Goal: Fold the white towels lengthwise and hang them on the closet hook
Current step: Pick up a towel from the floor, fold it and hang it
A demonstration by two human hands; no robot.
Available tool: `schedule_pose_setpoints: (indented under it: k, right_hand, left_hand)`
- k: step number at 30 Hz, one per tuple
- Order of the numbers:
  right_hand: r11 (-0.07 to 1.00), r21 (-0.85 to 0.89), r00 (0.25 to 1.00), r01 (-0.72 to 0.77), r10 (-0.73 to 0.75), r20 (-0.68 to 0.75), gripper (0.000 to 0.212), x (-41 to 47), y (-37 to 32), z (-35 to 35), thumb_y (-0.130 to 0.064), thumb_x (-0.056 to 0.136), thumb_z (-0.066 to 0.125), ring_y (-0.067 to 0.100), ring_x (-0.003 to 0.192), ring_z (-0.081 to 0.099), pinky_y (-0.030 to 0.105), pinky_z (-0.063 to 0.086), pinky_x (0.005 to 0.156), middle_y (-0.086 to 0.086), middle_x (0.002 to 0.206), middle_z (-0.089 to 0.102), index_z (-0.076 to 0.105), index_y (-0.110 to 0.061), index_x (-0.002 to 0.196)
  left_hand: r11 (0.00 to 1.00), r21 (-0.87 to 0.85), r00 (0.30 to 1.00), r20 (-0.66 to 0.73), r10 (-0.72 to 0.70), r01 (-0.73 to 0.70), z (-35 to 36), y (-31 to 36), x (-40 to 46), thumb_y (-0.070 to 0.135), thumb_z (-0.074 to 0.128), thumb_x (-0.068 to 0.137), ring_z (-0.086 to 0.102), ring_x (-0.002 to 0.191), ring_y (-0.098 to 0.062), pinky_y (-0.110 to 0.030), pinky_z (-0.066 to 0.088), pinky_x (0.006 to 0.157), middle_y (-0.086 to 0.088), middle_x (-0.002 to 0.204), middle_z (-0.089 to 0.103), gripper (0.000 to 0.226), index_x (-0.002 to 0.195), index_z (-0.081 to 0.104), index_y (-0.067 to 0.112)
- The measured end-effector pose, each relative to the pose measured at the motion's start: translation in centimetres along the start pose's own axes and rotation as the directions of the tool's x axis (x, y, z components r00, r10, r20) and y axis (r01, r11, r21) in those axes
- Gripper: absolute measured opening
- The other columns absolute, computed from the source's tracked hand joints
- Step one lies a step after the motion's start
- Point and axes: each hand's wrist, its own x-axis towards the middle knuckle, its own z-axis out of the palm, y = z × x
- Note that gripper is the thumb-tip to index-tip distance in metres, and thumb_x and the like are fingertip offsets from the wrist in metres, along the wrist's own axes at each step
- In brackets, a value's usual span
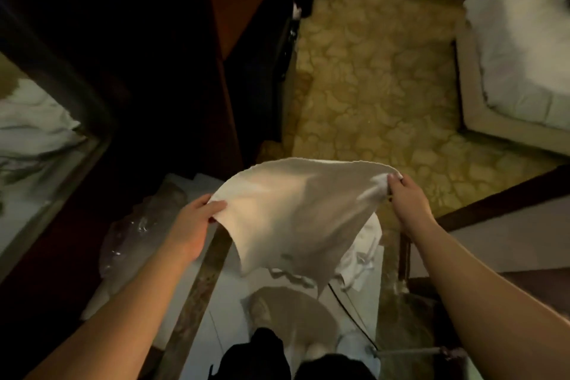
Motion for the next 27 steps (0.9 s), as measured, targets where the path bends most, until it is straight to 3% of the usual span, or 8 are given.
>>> schedule_pose_setpoints:
  k: [4,6,8,12,15,21,24,27]
  right_hand:
    - [0.985,0.167,0.997,0.033,-0.044,0.06,0.032,-2.6,-2.9,-1.5,-0.048,0.097,0.045,0.025,0.094,0.065,0.05,0.054,0.088,0.004,0.099,0.068,0.067,-0.024,0.097]
    - [0.972,0.23,0.992,0.056,-0.081,0.1,0.029,-3.9,-4.1,-1.9,-0.047,0.097,0.048,0.024,0.089,0.066,0.044,0.056,0.08,0.005,0.099,0.068,0.069,-0.026,0.095]
    - [0.96,0.268,0.982,0.083,-0.125,0.143,0.031,-5.5,-5.0,-2.0,-0.048,0.095,0.05,0.023,0.088,0.066,0.039,0.057,0.072,0.005,0.1,0.068,0.069,-0.025,0.101]
    - [0.929,0.317,0.934,0.19,-0.27,0.233,0.044,-9.7,-7.0,-2.5,-0.049,0.094,0.047,0.029,0.11,0.062,0.052,0.053,0.099,0.004,0.119,0.065,0.064,-0.027,0.128]
    - [0.9,0.342,0.894,0.27,-0.366,0.259,0.053,-13.4,-8.9,-3.3,-0.052,0.093,0.048,0.026,0.111,0.06,0.05,0.052,0.099,0.0,0.119,0.063,0.06,-0.022,0.135]
    - [0.827,0.4,0.756,0.396,-0.54,0.369,0.049,-21.4,-13.5,-4.2,-0.055,0.095,0.055,0.023,0.107,0.066,0.042,0.056,0.089,-0.002,0.114,0.066,0.063,-0.02,0.129]
    - [0.79,0.443,0.666,0.425,-0.604,0.438,0.024,-26.7,-15.2,-4.4,-0.05,0.099,0.056,0.019,0.1,0.07,0.037,0.057,0.082,-0.005,0.111,0.069,0.069,-0.03,0.105]
    - [0.767,0.498,0.606,0.405,-0.633,0.483,0.018,-32.6,-16.2,-3.9,-0.04,0.102,0.055,0.017,0.098,0.071,0.038,0.056,0.086,-0.001,0.115,0.07,0.068,-0.029,0.109]
  left_hand:
    - [0.988,-0.111,0.992,-0.067,0.104,-0.111,-4.5,1.8,-7.0,0.006,0.051,0.099,0.064,0.106,-0.028,-0.037,0.05,0.094,-0.018,0.111,0.069,0.026,0.12,0.063,-0.003]
    - [0.979,-0.119,0.983,-0.098,0.153,-0.165,-6.2,2.2,-10.6,0.011,0.05,0.1,0.059,0.109,-0.031,-0.041,0.046,0.096,-0.02,0.113,0.065,0.033,0.127,0.057,-0.008]
    - [0.968,-0.132,0.968,-0.159,0.192,-0.214,-7.2,2.5,-14.4,0.017,0.052,0.099,0.058,0.111,-0.033,-0.045,0.045,0.094,-0.021,0.119,0.063,0.04,0.131,0.056,-0.006]
    - [0.922,-0.194,0.913,-0.309,0.267,-0.335,-8.2,4.1,-22.0,0.022,0.053,0.1,0.064,0.105,-0.025,-0.039,0.049,0.082,-0.009,0.117,0.068,0.03,0.126,0.061,0.008]
    - [0.879,-0.238,0.867,-0.398,0.3,-0.413,-9.4,5.5,-27.9,0.026,0.056,0.099,0.068,0.095,-0.02,-0.036,0.052,0.078,-0.004,0.109,0.072,0.022,0.116,0.066,0.014]
    - [0.811,-0.247,0.772,-0.537,0.341,-0.53,-13.2,7.1,-40.8,0.022,0.054,0.1,0.068,0.1,-0.02,-0.035,0.053,0.086,-0.009,0.112,0.071,0.026,0.117,0.066,0.007]
    - [0.784,-0.219,0.714,-0.6,0.361,-0.58,-15.1,7.0,-47.2,0.023,0.053,0.101,0.067,0.101,-0.02,-0.034,0.053,0.087,-0.01,0.114,0.071,0.025,0.115,0.067,0.008]
    - [0.759,-0.199,0.665,-0.645,0.375,-0.62,-17.2,5.9,-53.3,0.025,0.053,0.102,0.068,0.098,-0.018,-0.034,0.052,0.086,-0.005,0.105,0.073,0.021,0.111,0.068,0.013]
